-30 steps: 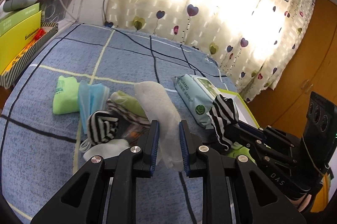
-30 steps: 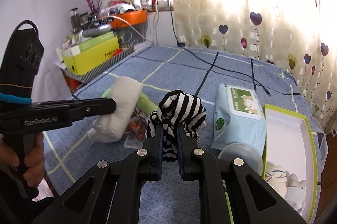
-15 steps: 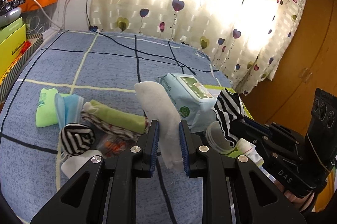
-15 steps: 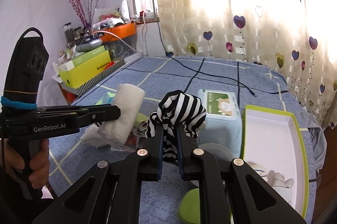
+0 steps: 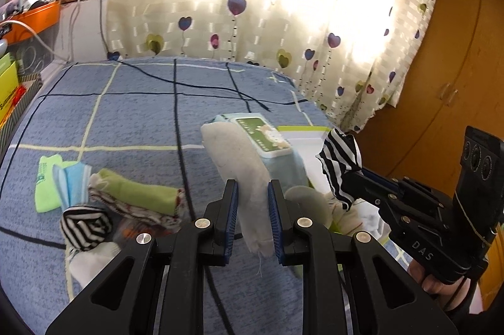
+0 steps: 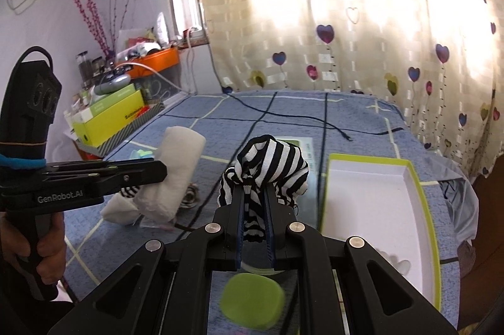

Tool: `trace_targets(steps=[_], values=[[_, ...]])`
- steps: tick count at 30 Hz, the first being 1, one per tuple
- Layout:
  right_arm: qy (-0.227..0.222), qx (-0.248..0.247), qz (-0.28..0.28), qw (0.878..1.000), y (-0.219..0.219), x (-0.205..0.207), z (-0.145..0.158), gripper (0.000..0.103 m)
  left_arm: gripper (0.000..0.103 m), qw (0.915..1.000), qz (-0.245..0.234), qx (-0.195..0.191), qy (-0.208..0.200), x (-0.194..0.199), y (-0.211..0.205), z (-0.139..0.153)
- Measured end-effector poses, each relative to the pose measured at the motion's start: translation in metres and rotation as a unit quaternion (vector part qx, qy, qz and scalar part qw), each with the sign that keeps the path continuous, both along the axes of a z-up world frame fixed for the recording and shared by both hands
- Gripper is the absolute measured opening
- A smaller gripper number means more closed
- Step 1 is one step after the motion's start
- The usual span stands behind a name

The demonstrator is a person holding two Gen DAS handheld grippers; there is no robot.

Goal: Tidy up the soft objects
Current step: 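Carry the striped sock and the white cloth over the box, then open the right gripper releasing the striped sock while the left gripper lowers the cloth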

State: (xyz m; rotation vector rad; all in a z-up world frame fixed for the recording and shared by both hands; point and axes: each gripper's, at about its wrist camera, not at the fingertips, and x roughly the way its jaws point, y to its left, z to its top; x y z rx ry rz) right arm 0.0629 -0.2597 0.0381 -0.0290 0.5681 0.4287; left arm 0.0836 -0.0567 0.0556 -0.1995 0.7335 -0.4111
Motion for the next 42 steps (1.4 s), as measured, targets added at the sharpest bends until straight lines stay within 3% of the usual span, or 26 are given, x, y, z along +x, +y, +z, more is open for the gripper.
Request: trace_targets(steps=[27,42], values=[[0.01,0.017,-0.11,0.994,-0.108,0.004,-0.012,0.011,0.02,0.994,-0.108,0.017,-0.003,0.032,-0.105,0.012],[0.059,0.033,-0.138,0.988,-0.148,0.032,-0.045,0.011,0.02,0.9872,-0.146,0.044,0.044,0.068,-0.16,-0.015]])
